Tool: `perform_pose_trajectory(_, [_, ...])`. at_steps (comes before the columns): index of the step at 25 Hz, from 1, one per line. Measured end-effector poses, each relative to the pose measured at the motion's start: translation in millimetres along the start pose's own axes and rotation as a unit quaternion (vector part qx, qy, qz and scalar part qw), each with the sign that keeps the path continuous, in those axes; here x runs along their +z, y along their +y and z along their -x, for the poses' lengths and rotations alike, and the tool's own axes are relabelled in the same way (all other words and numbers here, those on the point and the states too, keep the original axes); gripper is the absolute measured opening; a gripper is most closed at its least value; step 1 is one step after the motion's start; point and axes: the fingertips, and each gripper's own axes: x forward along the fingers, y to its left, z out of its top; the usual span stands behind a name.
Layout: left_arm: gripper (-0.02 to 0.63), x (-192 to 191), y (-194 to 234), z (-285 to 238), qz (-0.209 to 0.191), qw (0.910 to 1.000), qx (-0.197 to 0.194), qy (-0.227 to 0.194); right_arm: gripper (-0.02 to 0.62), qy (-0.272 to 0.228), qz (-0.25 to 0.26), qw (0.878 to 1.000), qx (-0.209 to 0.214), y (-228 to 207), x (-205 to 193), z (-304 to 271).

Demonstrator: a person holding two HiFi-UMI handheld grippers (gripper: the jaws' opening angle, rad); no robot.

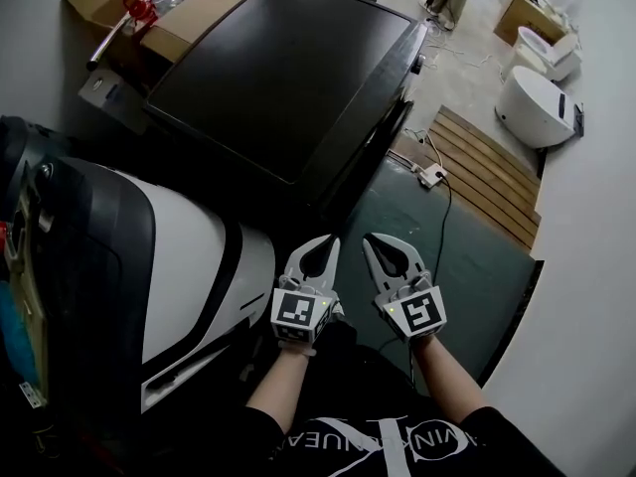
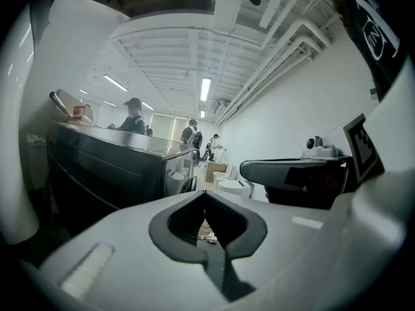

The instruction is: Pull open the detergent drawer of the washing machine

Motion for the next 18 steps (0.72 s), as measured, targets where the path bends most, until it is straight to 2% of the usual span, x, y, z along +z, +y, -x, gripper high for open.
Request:
perform_pose_trajectory(5, [0.009,4,-8,-24,0.009,0.9999,-0.004,-0.002,0.014,0.007,0.006,1.000,0.004,-21,-1,-4])
perform_pose_trajectory(9, [0.009,4,-9,-39,0.018,0.9998,0.010,-0.009,0.014,0.012,0.009,1.000,0.023,-31,-3,-10])
perform_pose_trajectory(14, [0.009,6,-7,-58,0.030,0.9982,0.048,-0.021,0.014,0.010,0.018,0.997,0.070,-39,-10,-23])
perform_pose_trajectory(18, [0.011,0,1,-68,0.075,0.9915,0.100,-0.035,0.014,0.017,0.025,0.992,0.126,-43,-22,-31])
